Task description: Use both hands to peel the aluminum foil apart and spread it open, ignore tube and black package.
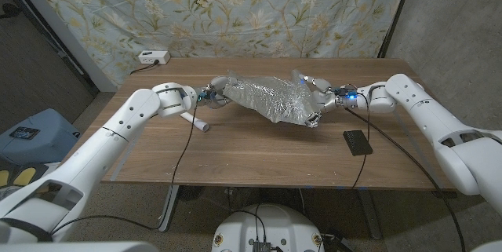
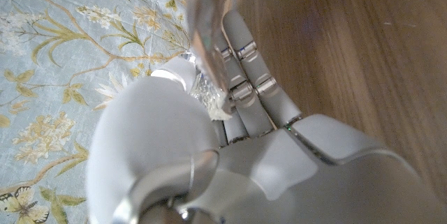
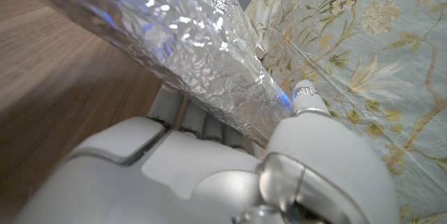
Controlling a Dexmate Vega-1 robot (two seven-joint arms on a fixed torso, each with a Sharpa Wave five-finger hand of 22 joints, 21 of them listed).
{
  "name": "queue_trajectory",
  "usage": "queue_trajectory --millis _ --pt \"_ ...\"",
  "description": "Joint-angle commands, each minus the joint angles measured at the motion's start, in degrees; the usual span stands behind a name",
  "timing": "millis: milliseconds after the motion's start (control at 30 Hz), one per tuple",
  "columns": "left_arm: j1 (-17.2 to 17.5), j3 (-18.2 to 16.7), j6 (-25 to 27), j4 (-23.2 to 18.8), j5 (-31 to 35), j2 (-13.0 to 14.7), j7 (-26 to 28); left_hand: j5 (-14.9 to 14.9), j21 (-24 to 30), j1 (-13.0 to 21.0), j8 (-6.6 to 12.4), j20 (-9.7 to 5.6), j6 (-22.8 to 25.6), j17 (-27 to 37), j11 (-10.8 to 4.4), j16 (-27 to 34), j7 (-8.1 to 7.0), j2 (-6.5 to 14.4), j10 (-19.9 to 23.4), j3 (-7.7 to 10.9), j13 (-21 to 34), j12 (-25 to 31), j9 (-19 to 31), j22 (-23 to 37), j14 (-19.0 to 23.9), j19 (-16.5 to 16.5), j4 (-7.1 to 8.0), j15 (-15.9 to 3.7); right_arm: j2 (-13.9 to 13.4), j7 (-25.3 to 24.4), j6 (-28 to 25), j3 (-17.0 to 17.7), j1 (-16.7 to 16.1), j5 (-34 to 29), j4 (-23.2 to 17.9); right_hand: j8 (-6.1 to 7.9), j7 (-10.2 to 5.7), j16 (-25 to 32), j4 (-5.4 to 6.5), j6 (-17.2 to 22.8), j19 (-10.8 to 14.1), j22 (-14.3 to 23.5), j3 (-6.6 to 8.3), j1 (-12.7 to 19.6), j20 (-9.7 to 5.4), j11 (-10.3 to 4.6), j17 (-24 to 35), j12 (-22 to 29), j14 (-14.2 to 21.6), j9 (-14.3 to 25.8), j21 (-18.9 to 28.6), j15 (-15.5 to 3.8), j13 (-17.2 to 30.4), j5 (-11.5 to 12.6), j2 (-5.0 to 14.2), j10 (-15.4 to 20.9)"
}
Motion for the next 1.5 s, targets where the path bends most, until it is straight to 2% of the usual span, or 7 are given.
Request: queue_trajectory --millis 33,133,300,1067,1500 --pt "-0.63 0.10 0.63 -0.38 -0.26 0.84 0.59 -0.35 0.33 0.58 -0.02 -0.07 0.28 0.25 -2.01 -0.03 0.44 -0.21 0.99 0.29 0.25 0.33 0.04 0.02 0.20 -0.16 0.20 -0.23 0.66 0.83 1.19 1.27 -0.74 0.46 1.12 0.39 3.62 -0.01 -0.45 -0.35 0.92 0.10 -0.28 0.03 -0.05 0.04 0.24 -0.13 0.55 0.07 0.13 -0.33 0.23 0.36 -0.38 0.09" --pt "-0.66 -0.24 0.81 -0.75 -0.57 1.29 0.55 -0.36 0.42 0.59 -0.02 -0.05 0.28 0.23 -2.11 -0.06 0.39 -0.23 0.90 0.30 0.27 0.30 0.05 0.01 0.20 -0.16 0.19 -0.23 1.03 0.45 1.72 2.61 -1.94 1.73 0.90 0.51 3.62 0.22 -0.75 -0.07 1.18 0.11 -0.16 0.60 -0.74 0.00 0.34 0.03 1.14 0.04 0.12 -0.85 0.28 0.57 -0.24 0.64" --pt "-0.82 -0.59 1.42 -1.76 -1.00 2.13 1.42 -0.37 0.51 0.56 -0.02 -0.08 0.29 0.27 -2.02 -0.05 0.40 -0.23 0.91 0.31 0.25 0.28 0.03 0.00 0.24 -0.25 0.22 -0.31 1.76 0.91 2.96 3.88 -3.05 3.01 1.16 0.67 3.63 0.30 -0.96 0.32 1.45 0.12 -0.11 1.00 -0.93 0.00 0.42 0.16 1.45 0.03 0.12 -1.09 0.34 0.72 -0.15 1.07" --pt "-0.04 -1.38 1.72 -3.73 -3.01 4.35 2.71 -0.42 1.00 0.51 -0.01 -0.08 0.33 0.32 -1.93 -0.09 0.33 -0.23 0.91 0.40 0.29 0.27 0.06 -0.04 0.35 -0.47 0.21 -0.29 2.14 -0.07 3.89 5.29 -4.84 4.91 0.22 0.87 3.64 0.07 -1.00 1.23 1.76 0.14 -0.32 1.26 -1.58 -0.08 0.63 0.09 1.60 -0.05 -0.14 -1.43 0.57 0.99 0.14 1.34" --pt "1.13 -2.28 1.35 -5.88 -3.85 6.16 4.06 -0.45 1.24 0.51 -0.04 -0.13 0.34 0.36 -1.89 -0.14 0.40 -0.29 0.98 0.42 0.16 0.17 0.02 -0.06 0.27 -0.59 0.19 -0.27 2.23 1.23 5.38 5.53 -4.85 5.01 0.96 0.54 3.61 -0.44 -0.57 0.50 1.80 0.14 -1.70 -0.18 -1.63 -0.01 0.54 -0.36 1.30 -0.17 -0.40 -1.28 0.75 1.24 -1.31 0.80"
